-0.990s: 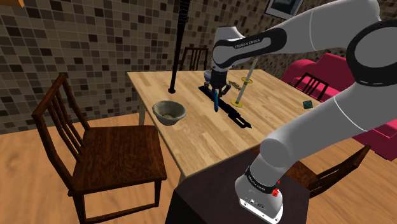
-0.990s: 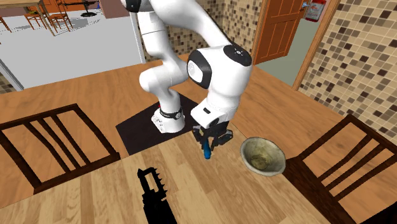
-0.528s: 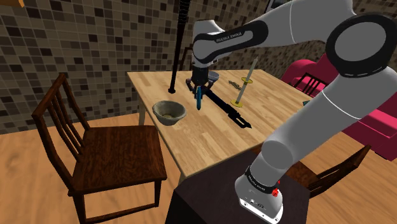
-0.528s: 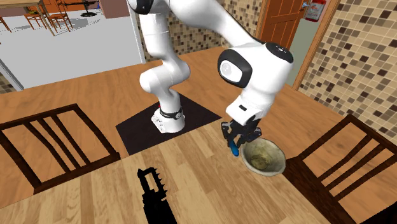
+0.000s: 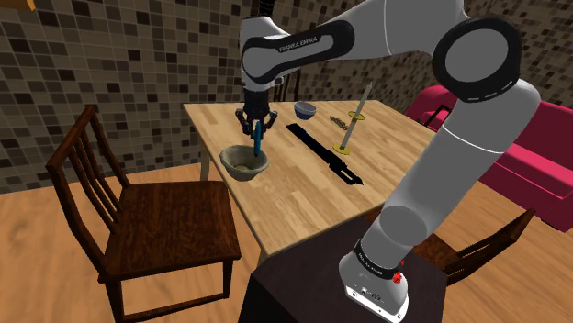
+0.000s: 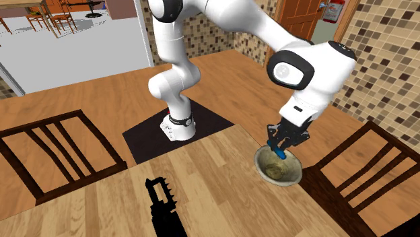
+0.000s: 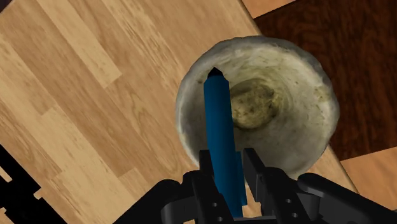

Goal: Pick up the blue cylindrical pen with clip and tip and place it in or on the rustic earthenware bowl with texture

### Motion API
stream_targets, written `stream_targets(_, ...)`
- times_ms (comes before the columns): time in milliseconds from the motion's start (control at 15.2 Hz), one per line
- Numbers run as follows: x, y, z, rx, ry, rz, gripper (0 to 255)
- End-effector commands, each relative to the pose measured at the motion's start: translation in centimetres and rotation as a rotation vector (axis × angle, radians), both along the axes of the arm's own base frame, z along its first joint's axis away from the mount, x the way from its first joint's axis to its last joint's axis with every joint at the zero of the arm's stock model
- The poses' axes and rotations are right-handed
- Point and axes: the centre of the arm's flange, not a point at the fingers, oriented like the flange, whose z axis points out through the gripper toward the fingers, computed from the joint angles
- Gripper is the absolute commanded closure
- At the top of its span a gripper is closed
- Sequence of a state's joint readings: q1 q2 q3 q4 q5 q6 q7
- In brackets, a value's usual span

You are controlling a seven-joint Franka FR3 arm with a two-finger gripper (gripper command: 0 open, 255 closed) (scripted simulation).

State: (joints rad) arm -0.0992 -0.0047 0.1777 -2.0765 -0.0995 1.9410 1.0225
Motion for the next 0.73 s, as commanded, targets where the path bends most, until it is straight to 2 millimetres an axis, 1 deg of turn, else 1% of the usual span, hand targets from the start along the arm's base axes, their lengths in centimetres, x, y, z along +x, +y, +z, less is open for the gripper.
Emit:
stream_targets(0,1.7,1.8,-0.1,0.000,0.000,-0.001,255)
stream_targets(660,1.7,1.8,-5.4,0.000,0.000,-0.001,255)
